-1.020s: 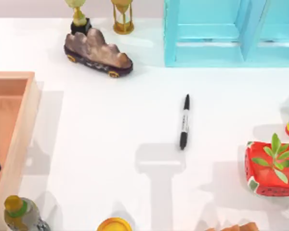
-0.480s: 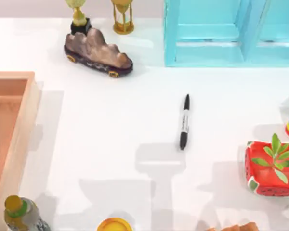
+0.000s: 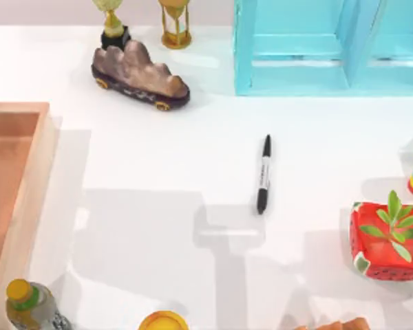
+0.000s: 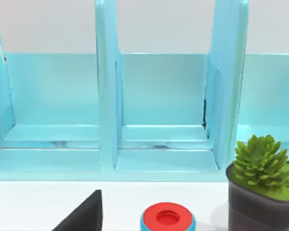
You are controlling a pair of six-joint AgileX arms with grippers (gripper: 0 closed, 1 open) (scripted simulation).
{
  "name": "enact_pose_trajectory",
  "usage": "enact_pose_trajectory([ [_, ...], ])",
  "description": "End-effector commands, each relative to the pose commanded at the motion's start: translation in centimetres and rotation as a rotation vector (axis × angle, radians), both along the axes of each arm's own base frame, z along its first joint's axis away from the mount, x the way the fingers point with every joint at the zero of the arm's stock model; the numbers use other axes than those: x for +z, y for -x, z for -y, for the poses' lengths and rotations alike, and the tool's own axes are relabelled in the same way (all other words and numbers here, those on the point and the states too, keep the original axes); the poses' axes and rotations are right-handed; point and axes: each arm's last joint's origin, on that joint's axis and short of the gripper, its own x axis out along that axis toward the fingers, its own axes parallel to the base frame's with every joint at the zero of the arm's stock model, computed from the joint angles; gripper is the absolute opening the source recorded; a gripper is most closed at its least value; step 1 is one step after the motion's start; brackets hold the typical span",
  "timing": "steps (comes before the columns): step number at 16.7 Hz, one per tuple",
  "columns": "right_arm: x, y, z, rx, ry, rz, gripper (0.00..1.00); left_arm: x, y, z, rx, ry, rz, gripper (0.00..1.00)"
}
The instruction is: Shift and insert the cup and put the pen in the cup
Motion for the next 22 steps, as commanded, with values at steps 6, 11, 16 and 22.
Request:
enact_pose_trajectory([
  [6, 0.0, 0.0, 0.0, 0.000, 0.000, 0.000, 1.00, -0.4, -1.7, -0.8, 0.000, 0.013, -0.070, 1.00],
  [11, 0.0, 0.0, 0.0, 0.000, 0.000, 0.000, 1.00, -1.7, -1.8, -0.7, -0.001, 0.014, -0.076, 1.00],
  [16, 0.0, 0.0, 0.0, 0.000, 0.000, 0.000, 1.00, -7.4, -2.2, -0.9, 0.000, 0.010, -0.056, 1.00],
  [22, 0.0, 0.0, 0.0, 0.000, 0.000, 0.000, 1.00, -10.4, -1.7, -0.8, 0.000, 0.013, -0.070, 1.00],
])
